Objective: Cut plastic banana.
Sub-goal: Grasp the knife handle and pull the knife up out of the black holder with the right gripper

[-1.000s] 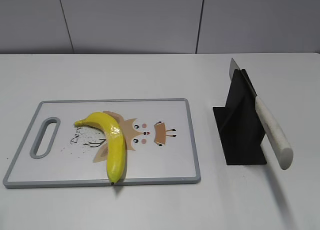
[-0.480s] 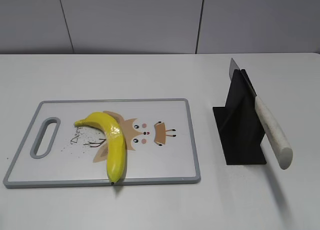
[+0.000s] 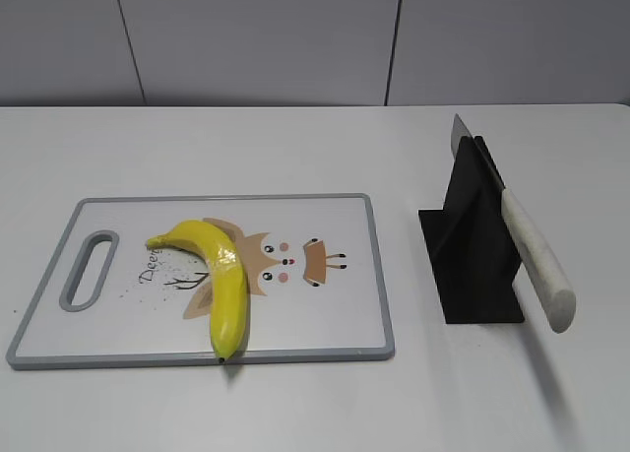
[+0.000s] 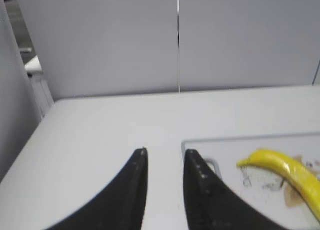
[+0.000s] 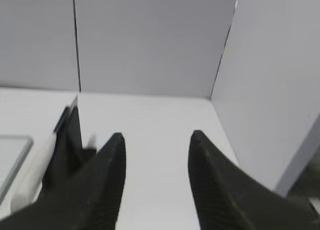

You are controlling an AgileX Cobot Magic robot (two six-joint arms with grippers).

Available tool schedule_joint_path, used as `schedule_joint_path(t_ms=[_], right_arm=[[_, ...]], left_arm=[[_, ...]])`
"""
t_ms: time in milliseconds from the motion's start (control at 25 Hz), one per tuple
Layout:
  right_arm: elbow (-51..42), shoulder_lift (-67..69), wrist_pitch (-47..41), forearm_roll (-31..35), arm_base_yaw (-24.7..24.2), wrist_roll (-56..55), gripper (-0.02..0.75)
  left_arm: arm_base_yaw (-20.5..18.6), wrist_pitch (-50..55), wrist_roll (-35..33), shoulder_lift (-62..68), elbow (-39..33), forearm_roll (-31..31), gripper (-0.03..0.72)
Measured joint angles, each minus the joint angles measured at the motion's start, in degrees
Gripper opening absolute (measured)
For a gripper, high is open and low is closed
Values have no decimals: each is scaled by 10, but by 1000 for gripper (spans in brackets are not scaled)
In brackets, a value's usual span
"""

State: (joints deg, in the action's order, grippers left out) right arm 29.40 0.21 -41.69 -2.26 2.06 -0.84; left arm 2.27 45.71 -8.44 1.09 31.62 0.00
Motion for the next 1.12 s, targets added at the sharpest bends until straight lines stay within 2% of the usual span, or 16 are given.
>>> schedule_joint_path(t_ms=[200,280,480,1120], right_arm=[[4,0,-148,23,0,0,349],[-5,0,-172,26,0,0,349],[-8,0,-182,29,0,0,349],[-8,1,-182,29,0,0,349]], left_arm=[[0,178,0,0,7,0,237],[0,200,0,0,-8,-4,237],[0,168,0,0,-34,-11,237],[0,164,0,4,-35,-13,237]])
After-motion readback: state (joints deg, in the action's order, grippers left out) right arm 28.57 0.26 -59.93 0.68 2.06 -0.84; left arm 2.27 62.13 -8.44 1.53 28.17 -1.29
